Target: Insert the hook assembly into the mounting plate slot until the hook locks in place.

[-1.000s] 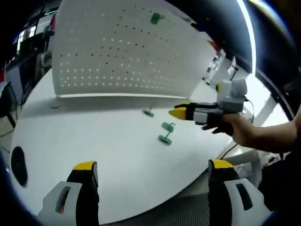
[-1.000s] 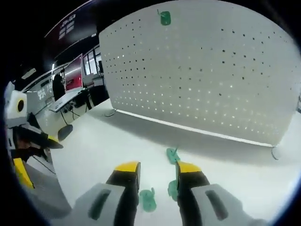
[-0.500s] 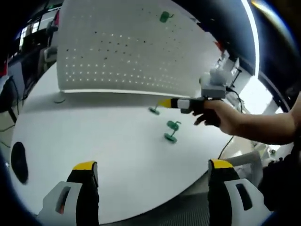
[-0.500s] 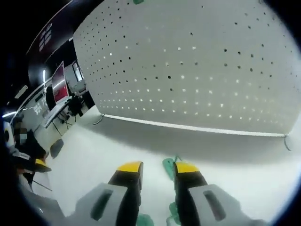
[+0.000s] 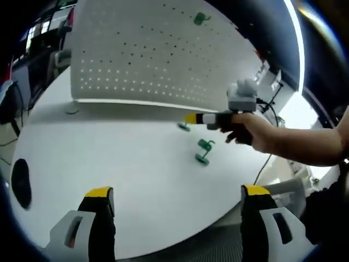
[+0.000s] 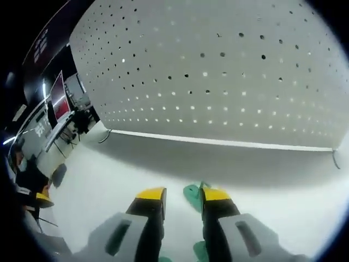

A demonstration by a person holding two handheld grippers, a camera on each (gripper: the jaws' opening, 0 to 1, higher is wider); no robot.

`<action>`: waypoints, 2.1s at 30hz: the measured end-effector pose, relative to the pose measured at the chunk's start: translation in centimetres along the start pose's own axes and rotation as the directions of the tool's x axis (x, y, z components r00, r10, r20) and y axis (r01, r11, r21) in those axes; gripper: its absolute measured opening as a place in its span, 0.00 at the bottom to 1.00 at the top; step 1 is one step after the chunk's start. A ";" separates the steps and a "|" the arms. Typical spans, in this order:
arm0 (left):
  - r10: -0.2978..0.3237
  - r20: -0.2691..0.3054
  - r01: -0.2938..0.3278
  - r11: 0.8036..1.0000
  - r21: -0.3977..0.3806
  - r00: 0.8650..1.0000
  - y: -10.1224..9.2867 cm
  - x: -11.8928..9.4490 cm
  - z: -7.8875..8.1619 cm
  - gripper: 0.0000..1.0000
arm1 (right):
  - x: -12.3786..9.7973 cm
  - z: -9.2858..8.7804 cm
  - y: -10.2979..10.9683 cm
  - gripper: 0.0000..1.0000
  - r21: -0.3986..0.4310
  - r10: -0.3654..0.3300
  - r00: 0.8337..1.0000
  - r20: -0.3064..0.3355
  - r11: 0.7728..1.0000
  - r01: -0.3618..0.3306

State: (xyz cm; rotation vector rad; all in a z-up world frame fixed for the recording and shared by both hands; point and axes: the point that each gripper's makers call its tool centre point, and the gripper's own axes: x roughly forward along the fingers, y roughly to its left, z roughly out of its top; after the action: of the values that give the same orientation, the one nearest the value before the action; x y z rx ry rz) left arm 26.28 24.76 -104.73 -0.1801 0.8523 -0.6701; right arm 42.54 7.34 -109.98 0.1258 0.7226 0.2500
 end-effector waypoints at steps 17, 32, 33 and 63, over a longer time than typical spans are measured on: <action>0.010 -0.010 -0.010 1.000 -0.018 1.000 0.5 0.1 -0.3 0.97 | 2.2 1.9 -1.6 0.21 0.009 -0.043 0.999 0.007 0.999 0.043; 0.005 -0.015 -0.005 1.000 -0.018 1.000 0.6 0.2 -0.1 0.97 | 4.1 2.4 -2.0 0.03 -0.036 -0.074 0.997 -0.034 0.997 0.073; 0.004 -0.016 -0.004 1.000 -0.018 1.000 0.5 0.3 -0.1 0.97 | 4.0 2.5 -2.0 0.02 -0.042 -0.078 0.996 -0.032 0.996 0.077; -0.011 0.063 0.008 0.999 0.054 0.998 -1.2 -0.8 4.2 0.96 | -4.1 7.3 0.0 0.00 -0.016 0.025 0.984 0.178 1.000 -0.023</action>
State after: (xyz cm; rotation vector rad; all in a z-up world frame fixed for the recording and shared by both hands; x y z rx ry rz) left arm 28.44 23.84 -100.96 -0.1559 0.7726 -0.6920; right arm 44.50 6.09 -101.93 0.1419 0.5415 0.2629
